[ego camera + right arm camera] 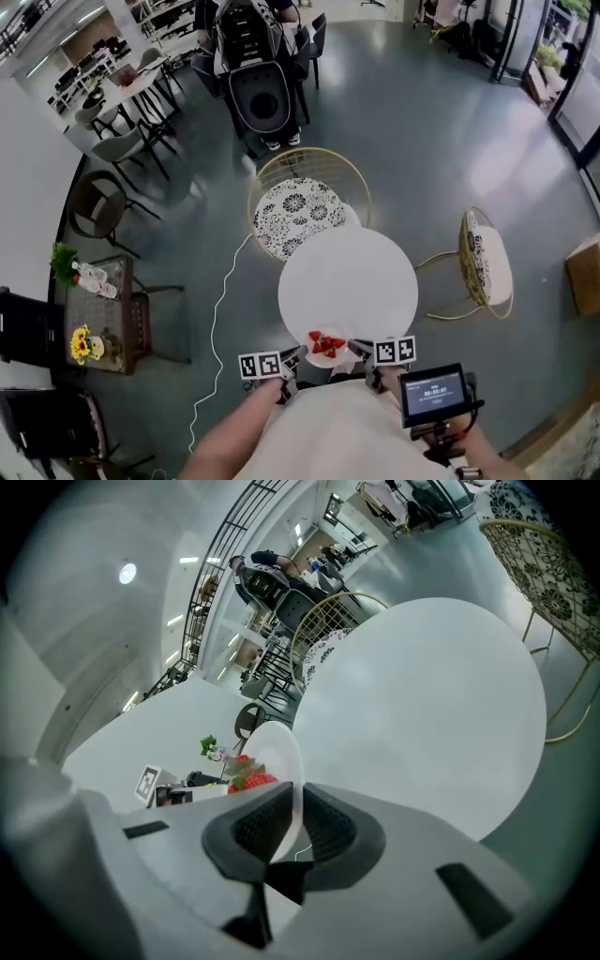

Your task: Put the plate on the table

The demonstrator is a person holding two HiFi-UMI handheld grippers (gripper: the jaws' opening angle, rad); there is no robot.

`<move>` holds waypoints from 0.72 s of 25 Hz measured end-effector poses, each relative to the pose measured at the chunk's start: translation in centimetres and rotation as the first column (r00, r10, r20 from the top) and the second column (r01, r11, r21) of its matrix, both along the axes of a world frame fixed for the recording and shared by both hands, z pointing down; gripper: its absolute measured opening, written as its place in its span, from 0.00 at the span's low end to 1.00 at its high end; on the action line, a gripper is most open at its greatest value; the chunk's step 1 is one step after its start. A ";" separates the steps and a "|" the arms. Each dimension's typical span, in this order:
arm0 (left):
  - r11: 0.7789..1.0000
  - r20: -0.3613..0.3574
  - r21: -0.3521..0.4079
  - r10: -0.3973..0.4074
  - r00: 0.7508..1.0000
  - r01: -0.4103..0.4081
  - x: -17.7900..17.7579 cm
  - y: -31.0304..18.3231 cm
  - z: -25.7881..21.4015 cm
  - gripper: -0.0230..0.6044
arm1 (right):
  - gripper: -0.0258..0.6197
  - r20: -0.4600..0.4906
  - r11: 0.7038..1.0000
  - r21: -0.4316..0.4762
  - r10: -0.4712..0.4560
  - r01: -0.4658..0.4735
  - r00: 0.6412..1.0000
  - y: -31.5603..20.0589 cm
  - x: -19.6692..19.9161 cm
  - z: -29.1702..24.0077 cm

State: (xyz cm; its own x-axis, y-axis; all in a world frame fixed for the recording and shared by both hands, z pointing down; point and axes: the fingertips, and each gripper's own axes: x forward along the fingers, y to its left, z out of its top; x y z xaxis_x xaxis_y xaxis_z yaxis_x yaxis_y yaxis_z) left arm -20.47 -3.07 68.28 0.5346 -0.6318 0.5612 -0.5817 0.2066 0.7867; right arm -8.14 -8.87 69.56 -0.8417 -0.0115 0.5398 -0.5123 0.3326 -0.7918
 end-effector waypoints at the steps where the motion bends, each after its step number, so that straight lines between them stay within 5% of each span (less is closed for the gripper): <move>1: 1.000 0.005 0.001 0.003 1.000 -0.003 -0.1 -0.8 0.1 0.07 | 0.08 0.000 1.000 0.002 0.004 -0.004 1.000 -0.8 -0.1 0.1; 9: 0.994 0.040 -0.061 0.090 0.995 -0.087 0.1 -3.4 1.7 0.07 | 0.08 -0.012 0.997 -0.051 0.059 -0.060 0.998 -2.5 0.2 1.8; 18: 0.964 0.063 -0.101 0.252 0.966 -0.245 0.1 -7.7 5.2 0.07 | 0.08 -0.071 0.980 -0.088 0.172 -0.178 0.983 -4.8 0.7 5.2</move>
State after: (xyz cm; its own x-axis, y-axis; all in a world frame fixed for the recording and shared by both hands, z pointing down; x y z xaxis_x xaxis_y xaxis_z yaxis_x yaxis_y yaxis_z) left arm -20.35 -10.79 73.51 0.6222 -0.4285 0.6552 -0.6805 0.1178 0.7232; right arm -7.43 -13.71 74.80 -0.7955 -0.1024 0.5972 -0.6058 0.1595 -0.7795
